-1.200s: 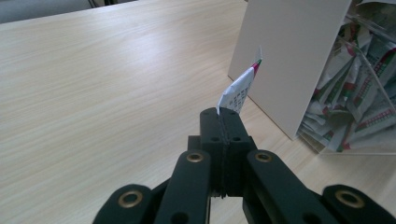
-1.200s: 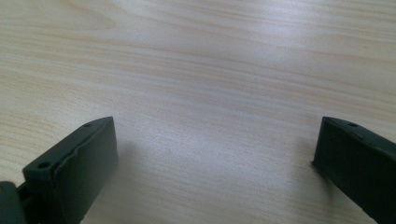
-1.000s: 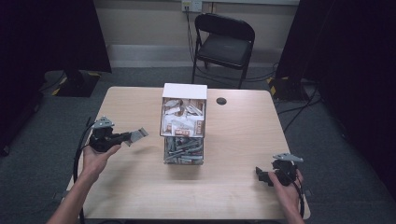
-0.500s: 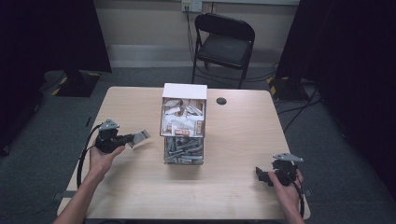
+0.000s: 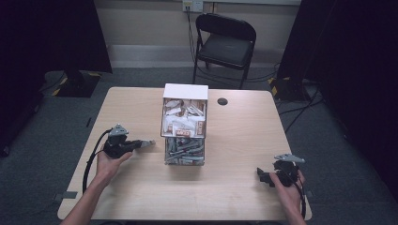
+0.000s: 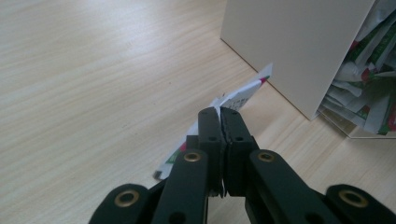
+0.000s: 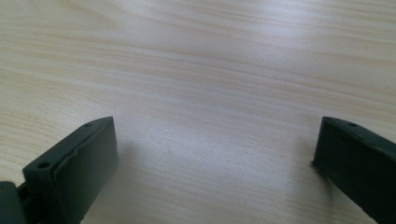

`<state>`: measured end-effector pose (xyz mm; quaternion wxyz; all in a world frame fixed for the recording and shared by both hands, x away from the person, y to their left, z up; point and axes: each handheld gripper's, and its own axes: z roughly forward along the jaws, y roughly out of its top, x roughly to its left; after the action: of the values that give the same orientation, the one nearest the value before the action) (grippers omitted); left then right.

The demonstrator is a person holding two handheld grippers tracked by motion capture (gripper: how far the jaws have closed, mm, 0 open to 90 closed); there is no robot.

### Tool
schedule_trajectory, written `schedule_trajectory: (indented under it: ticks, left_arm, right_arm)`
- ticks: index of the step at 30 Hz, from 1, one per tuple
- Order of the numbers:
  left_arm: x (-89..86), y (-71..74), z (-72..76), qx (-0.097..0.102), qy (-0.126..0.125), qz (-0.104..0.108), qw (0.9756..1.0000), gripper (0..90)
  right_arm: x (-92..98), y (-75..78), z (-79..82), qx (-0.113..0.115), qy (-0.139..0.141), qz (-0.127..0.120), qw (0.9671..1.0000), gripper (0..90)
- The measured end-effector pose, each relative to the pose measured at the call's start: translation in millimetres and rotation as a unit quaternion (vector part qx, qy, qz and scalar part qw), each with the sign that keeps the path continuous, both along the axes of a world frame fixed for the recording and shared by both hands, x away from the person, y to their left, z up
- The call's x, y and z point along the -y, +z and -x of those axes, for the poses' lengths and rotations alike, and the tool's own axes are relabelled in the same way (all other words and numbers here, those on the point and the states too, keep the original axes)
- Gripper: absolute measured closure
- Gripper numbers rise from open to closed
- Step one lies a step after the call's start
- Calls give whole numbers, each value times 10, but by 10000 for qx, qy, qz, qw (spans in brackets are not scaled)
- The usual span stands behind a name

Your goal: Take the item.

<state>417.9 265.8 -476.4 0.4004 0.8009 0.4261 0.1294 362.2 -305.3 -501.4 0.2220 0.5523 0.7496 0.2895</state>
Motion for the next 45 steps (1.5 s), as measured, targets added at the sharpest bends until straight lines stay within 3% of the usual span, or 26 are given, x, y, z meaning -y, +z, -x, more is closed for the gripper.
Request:
schedule_trajectory:
  ticks: [15,34,39,45]
  left_arm:
    - [26,-117,-29,-172,-83,109,9998,848]
    - [119,-198,-56,-314,-211,37,9993,773]
    - [120,-232,-61,-449,-198,-37,9988,728]
    - [99,-193,-64,-323,-66,83,9994,621]
  right_arm:
    - [1,0,-1,-3,6,-3,10000,0]
    - [2,0,-4,-4,22,-2,10000,0]
    - [1,1,-5,-9,20,-6,10000,0]
    - [2,1,-7,-12,35,-8,10000,0]
